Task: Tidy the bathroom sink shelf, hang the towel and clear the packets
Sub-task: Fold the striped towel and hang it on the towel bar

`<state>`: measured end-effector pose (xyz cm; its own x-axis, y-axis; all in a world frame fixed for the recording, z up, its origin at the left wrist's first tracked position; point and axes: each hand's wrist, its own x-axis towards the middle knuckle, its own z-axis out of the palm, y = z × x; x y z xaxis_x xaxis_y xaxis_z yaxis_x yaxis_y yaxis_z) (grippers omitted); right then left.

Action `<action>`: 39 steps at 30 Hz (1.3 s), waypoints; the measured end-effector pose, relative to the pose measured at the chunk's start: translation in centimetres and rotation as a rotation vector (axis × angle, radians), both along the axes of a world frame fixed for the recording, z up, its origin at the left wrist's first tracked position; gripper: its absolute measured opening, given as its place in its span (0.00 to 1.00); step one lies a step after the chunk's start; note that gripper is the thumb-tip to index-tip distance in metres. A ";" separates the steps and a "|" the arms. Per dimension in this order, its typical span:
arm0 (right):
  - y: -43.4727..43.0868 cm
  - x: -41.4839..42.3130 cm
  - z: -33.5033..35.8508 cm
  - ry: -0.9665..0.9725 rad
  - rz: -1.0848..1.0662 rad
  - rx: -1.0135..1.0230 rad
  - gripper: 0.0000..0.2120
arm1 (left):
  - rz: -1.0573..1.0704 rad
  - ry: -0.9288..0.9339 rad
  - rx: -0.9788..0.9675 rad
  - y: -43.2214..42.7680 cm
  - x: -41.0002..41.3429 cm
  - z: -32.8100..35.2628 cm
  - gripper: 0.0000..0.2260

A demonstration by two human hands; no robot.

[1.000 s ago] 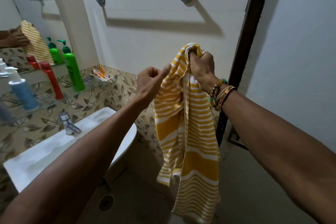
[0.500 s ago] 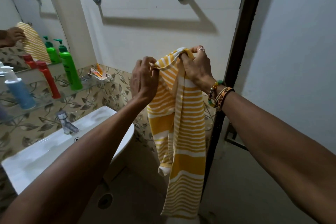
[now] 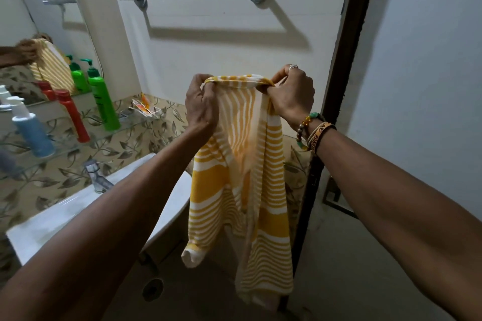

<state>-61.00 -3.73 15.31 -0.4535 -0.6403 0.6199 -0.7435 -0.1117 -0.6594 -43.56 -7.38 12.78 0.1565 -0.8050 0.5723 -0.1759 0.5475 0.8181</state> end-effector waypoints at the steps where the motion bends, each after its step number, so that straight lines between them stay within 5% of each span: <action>1: 0.0 -0.1 -0.2 -0.006 0.003 0.011 0.15 | -0.008 0.021 -0.002 0.2 -0.1 0.3 0.06; 7: -0.4 0.3 -1.0 -0.002 0.003 0.022 0.10 | -0.082 0.116 -0.025 0.9 -0.8 1.6 0.06; 18: -0.7 1.9 -2.4 0.084 0.445 0.199 0.10 | -0.244 0.223 0.011 2.6 -2.3 3.9 0.08; 22: -0.6 1.5 -2.6 -0.104 0.600 0.205 0.08 | -0.234 0.228 0.065 2.2 -1.3 3.7 0.11; 28: -0.8 1.1 -2.2 -0.415 0.196 -0.105 0.03 | -0.030 -0.121 -0.005 1.5 0.6 2.4 0.07; 33: -0.7 2.3 -1.0 -0.532 0.098 -0.309 0.02 | 0.318 -0.355 0.021 0.2 0.8 1.6 0.07; 39: -0.1 3.4 0.2 -0.708 0.093 -0.465 0.01 | 0.328 -0.455 0.258 -1.1 0.9 0.2 0.07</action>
